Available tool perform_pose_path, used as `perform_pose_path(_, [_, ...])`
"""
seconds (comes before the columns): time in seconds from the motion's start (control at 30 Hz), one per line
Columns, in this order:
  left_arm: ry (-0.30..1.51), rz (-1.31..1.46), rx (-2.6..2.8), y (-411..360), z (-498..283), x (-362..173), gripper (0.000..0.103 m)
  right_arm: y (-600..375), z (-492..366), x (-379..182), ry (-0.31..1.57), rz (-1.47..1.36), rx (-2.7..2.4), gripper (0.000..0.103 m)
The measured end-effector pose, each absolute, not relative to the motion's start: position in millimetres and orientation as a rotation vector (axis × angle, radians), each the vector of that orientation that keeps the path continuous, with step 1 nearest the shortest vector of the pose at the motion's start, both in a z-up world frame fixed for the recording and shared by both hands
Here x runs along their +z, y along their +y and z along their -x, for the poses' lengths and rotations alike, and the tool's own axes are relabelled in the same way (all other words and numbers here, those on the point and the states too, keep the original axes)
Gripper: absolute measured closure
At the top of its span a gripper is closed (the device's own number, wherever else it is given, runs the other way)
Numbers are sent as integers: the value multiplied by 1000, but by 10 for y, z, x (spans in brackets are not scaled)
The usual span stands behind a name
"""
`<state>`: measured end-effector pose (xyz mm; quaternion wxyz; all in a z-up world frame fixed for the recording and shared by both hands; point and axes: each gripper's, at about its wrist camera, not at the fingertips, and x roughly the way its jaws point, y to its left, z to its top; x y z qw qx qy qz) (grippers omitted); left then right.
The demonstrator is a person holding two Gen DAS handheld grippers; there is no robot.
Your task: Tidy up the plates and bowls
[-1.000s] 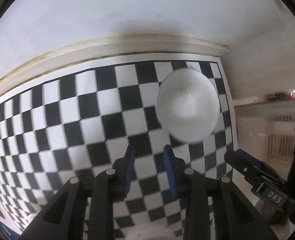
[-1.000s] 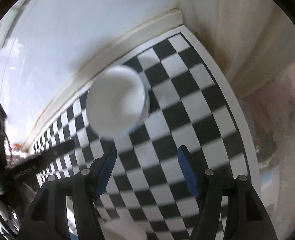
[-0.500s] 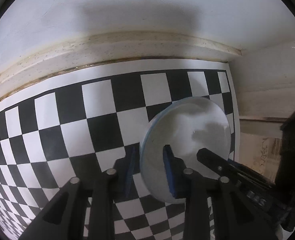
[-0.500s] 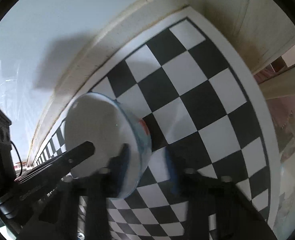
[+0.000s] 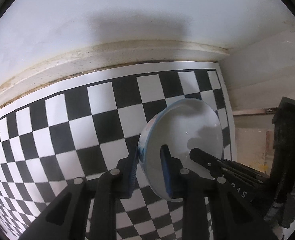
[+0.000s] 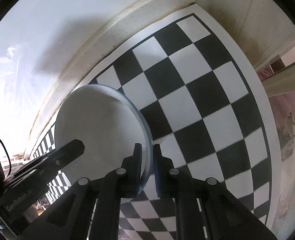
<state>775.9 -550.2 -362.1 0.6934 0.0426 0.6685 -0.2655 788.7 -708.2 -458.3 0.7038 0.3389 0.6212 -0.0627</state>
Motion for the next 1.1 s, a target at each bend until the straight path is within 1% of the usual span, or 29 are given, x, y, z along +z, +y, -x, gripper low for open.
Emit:
perform_pose_path(0.33, [1410, -130, -633, -5263, -7331, -3096, 83, -6781, -7457, -4158, 1329, -717, -107, 90])
perform_pose_path(0.6, [1361, -125, -666, -4937, -6848, -2673, 83, -6513, -6953, -3677, 1274, -670, -86, 90])
perform_pose_path(0.9, [1329, -124, -701, -4591, -6332, -2411, 83, -6243, -6231, -3470, 1257, -636, -61, 90])
perform_pose_path(1.1, [1350, -129, -712, -4304, -6029, -2428, 83, -5947, -5770, -3427, 1271, -650, -39, 90])
